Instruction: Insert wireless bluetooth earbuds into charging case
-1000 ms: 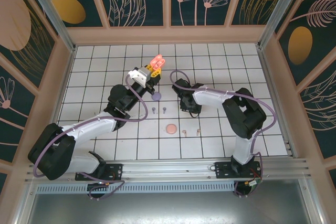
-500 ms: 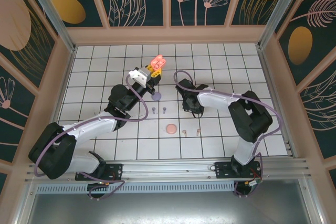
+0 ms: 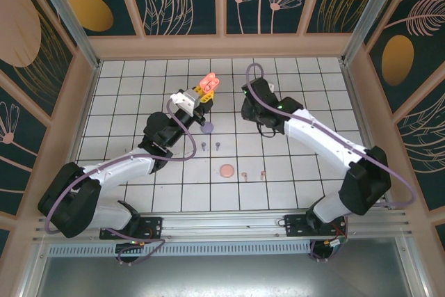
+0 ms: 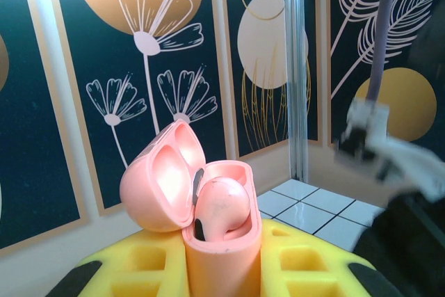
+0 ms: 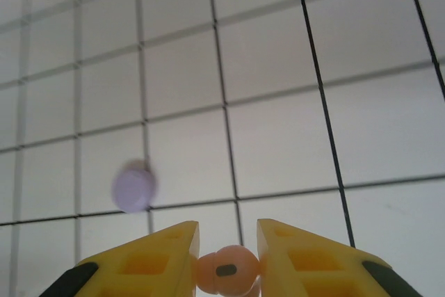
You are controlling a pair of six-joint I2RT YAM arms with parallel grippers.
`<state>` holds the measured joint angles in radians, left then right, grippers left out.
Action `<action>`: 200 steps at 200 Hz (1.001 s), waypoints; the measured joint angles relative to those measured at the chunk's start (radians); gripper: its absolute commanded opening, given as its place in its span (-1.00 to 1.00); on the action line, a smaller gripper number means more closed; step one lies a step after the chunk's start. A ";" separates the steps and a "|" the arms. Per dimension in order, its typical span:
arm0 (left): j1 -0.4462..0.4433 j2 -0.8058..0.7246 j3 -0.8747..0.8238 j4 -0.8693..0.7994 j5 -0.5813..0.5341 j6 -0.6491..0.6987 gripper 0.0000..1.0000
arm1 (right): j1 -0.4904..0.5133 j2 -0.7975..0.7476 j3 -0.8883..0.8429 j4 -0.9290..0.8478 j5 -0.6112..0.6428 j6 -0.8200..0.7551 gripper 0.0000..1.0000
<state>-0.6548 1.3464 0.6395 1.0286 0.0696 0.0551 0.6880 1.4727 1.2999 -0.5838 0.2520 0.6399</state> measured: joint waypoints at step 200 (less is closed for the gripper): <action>0.000 0.036 0.014 0.002 0.139 0.021 -1.00 | 0.072 -0.132 0.118 0.375 -0.144 -0.475 -0.43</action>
<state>-0.6548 1.3827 0.6533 1.0306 0.2089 0.0757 0.7601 1.3403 1.4178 -0.2089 0.1081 0.1650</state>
